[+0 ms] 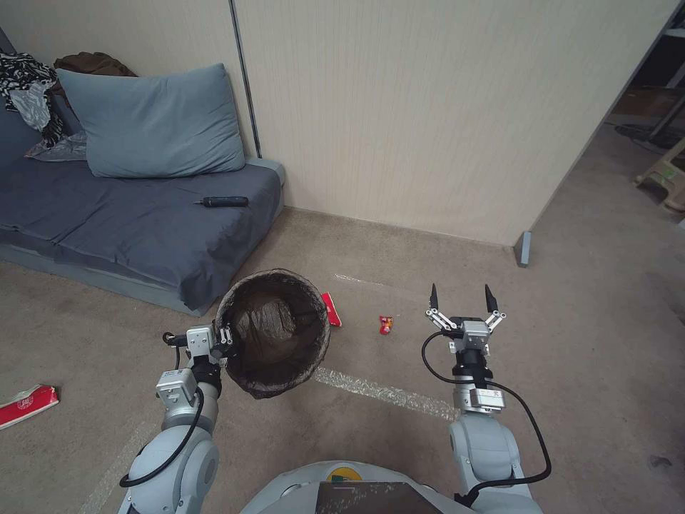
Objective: Pick up the trash bin, then pick up the garbage from the floor and place it into the trash bin.
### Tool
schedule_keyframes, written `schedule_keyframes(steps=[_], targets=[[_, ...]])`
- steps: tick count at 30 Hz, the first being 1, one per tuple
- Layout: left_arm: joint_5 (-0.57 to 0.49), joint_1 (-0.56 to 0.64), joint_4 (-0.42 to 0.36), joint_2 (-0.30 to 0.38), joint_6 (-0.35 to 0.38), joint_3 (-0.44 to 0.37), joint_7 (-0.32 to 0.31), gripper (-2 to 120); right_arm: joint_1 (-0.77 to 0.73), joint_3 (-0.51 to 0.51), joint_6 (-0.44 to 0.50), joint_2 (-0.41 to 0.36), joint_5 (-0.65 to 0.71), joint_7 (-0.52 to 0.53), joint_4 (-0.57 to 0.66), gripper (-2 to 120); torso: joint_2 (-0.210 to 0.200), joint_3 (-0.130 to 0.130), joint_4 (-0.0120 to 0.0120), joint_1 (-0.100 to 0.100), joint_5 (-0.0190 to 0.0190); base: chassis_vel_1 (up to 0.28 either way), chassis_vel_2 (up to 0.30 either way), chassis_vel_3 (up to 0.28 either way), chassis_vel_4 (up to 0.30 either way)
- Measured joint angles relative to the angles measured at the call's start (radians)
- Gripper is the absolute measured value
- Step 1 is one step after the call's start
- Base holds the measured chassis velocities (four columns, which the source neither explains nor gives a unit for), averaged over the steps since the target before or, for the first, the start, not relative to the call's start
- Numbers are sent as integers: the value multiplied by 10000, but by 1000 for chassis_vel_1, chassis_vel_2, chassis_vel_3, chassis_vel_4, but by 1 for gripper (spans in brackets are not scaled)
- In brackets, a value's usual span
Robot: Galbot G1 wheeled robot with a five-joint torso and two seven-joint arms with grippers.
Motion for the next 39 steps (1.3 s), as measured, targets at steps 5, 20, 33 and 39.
schedule_keyframes(steps=[5, 20, 33, 39], targets=[[-3, -3, 20, -5, -4, -9, -34, 3, -13, 2, 12, 0, 0, -7, -37, 100, 0, 0, -1, 0, -1, -81, 86, 77, -88], [-4, -7, 57, -23, -28, -27, -75, 3, -11, -6, 58, 0, -9, -19, -90, 100, 0, 0, 0, 0, -1, -52, 56, 53, -54], [7, -6, 59, -34, -34, -38, -86, 3, -7, -8, 78, 0, -10, -47, -124, 100, 0, 0, 0, 0, -1, -37, 49, 42, -40], [13, -6, 56, -40, -35, -37, -89, 3, 0, -8, 99, 0, -33, -70, -157, 100, 0, 0, 0, 0, 0, -41, 40, 46, -40]])
